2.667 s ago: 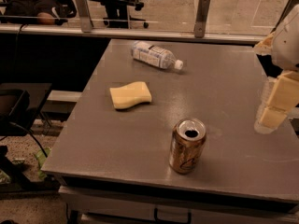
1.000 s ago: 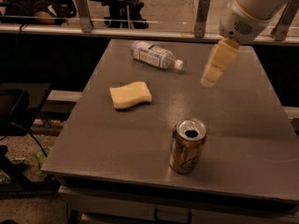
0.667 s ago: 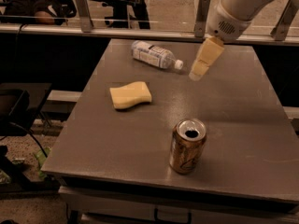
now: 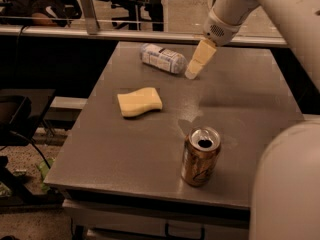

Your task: Pick blue plastic bottle

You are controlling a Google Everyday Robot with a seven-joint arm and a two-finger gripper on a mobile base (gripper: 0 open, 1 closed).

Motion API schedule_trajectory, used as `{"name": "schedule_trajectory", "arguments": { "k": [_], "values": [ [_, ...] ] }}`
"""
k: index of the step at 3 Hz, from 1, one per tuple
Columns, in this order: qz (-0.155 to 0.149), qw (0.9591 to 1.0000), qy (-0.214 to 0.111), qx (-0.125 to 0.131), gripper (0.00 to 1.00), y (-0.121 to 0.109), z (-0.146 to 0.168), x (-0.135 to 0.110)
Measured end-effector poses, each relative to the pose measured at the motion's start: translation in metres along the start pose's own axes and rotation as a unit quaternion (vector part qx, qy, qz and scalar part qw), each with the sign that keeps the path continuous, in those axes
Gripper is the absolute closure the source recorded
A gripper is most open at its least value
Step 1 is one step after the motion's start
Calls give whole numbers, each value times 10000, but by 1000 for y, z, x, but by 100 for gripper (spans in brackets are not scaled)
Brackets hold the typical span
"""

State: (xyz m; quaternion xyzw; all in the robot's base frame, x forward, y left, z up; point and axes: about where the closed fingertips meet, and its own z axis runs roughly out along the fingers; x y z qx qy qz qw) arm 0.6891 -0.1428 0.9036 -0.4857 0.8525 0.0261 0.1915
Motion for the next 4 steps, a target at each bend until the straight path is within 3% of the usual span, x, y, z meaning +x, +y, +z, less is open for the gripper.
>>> {"name": "schedule_trajectory", "arguments": {
  "k": [2, 4],
  "values": [
    [181, 9998, -7, -97, 0, -18, 39, -33],
    [181, 9989, -429, -15, 0, -12, 54, -62]
  ]
}}
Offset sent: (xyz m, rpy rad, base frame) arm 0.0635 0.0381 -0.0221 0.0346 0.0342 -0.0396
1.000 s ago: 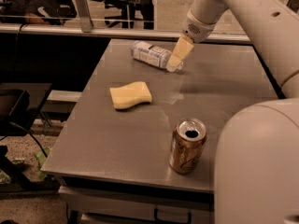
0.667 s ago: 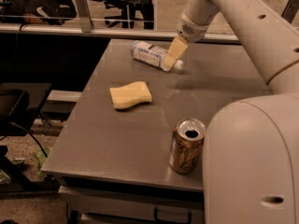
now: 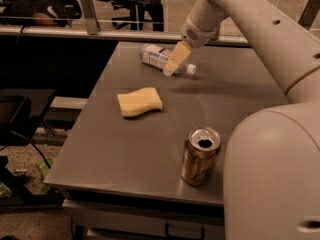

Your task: Pick blue plastic bottle

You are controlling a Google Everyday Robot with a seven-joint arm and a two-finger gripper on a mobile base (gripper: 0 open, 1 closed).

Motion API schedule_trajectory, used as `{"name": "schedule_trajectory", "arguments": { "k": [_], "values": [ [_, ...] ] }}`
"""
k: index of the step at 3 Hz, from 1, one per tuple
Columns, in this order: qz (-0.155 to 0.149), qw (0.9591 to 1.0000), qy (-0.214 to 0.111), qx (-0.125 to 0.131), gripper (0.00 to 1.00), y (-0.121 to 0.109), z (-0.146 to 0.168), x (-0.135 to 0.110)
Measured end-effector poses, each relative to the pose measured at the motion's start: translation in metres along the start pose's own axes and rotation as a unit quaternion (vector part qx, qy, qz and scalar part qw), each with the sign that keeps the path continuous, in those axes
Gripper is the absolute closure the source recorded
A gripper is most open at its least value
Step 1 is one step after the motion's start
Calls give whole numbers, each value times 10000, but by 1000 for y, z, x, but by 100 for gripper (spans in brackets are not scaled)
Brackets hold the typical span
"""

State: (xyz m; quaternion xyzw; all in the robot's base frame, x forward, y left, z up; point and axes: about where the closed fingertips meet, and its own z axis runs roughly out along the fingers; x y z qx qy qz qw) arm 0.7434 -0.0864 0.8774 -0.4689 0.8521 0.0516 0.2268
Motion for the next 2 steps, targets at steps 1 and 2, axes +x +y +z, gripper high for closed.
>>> {"name": "schedule_trajectory", "arguments": {
  "k": [1, 2],
  "values": [
    [16, 9997, -221, 57, 0, -1, 13, -7],
    [79, 9994, -348, 34, 0, -5, 26, -7]
  ]
}}
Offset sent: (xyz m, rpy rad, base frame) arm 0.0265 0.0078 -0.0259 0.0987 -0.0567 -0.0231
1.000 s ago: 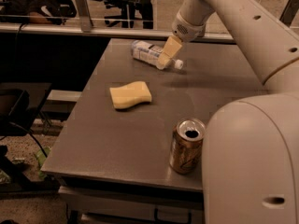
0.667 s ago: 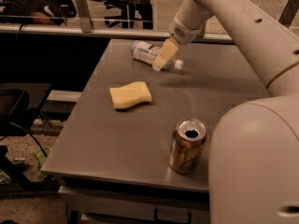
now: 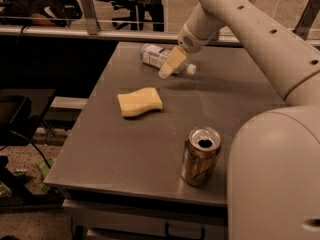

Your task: Pick blue plastic bottle

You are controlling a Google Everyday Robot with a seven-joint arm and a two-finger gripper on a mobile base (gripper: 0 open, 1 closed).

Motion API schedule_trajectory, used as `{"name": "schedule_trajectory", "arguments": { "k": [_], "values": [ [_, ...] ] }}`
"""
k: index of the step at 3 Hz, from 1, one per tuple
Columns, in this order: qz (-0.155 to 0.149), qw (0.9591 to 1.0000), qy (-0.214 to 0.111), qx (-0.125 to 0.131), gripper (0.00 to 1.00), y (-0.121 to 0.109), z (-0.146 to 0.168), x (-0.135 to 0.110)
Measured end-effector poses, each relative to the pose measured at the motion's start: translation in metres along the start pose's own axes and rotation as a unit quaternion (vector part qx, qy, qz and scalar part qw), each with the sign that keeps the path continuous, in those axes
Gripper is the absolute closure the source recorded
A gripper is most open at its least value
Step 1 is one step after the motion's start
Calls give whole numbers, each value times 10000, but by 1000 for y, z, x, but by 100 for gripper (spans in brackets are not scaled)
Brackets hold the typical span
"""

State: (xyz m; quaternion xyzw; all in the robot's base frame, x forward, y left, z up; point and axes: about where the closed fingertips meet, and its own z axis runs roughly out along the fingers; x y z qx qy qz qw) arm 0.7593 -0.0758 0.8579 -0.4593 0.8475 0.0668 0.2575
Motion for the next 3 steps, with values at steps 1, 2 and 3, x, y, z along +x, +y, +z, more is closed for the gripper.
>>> {"name": "schedule_trajectory", "arguments": {
  "k": [1, 2, 3],
  "values": [
    [60, 9999, -93, -56, 13, -3, 6, 1],
    [93, 9997, -156, -138, 37, -3, 7, 1],
    [93, 9995, -200, -206, 60, -3, 4, -1]
  ]
}}
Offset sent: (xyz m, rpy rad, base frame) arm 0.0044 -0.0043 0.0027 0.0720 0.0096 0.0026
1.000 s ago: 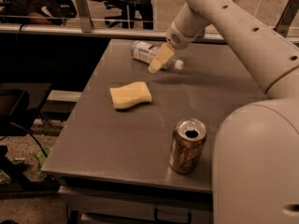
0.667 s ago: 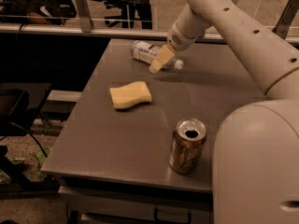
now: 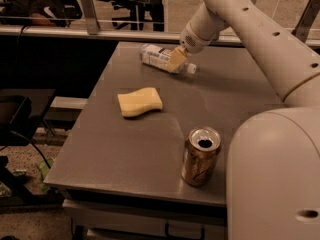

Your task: Pick blue plastic bottle

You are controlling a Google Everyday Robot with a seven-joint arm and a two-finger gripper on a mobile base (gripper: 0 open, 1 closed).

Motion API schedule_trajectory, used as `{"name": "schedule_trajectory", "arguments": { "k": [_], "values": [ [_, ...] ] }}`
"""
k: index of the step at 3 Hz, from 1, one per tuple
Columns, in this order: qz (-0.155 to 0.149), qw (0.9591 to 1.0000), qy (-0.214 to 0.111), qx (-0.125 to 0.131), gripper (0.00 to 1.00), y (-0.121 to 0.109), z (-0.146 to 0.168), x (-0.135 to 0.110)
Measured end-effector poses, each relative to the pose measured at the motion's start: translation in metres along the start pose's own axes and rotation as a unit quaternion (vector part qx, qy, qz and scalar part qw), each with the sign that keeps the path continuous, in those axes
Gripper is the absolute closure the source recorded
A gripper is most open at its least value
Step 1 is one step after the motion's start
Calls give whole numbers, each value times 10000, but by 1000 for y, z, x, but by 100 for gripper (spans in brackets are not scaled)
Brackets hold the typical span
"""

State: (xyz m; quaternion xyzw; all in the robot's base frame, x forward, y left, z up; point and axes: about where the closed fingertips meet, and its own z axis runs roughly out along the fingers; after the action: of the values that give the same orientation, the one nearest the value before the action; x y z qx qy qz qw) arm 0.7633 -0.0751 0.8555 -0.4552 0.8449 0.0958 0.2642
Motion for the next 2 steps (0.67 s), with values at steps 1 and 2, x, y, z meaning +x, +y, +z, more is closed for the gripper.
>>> {"name": "schedule_trajectory", "arguments": {
  "k": [1, 2],
  "values": [
    [-78, 9999, 7, -149, 83, 6, -9, -9],
    [-242, 9993, -68, -293, 100, 18, -30, -23]
  ]
}}
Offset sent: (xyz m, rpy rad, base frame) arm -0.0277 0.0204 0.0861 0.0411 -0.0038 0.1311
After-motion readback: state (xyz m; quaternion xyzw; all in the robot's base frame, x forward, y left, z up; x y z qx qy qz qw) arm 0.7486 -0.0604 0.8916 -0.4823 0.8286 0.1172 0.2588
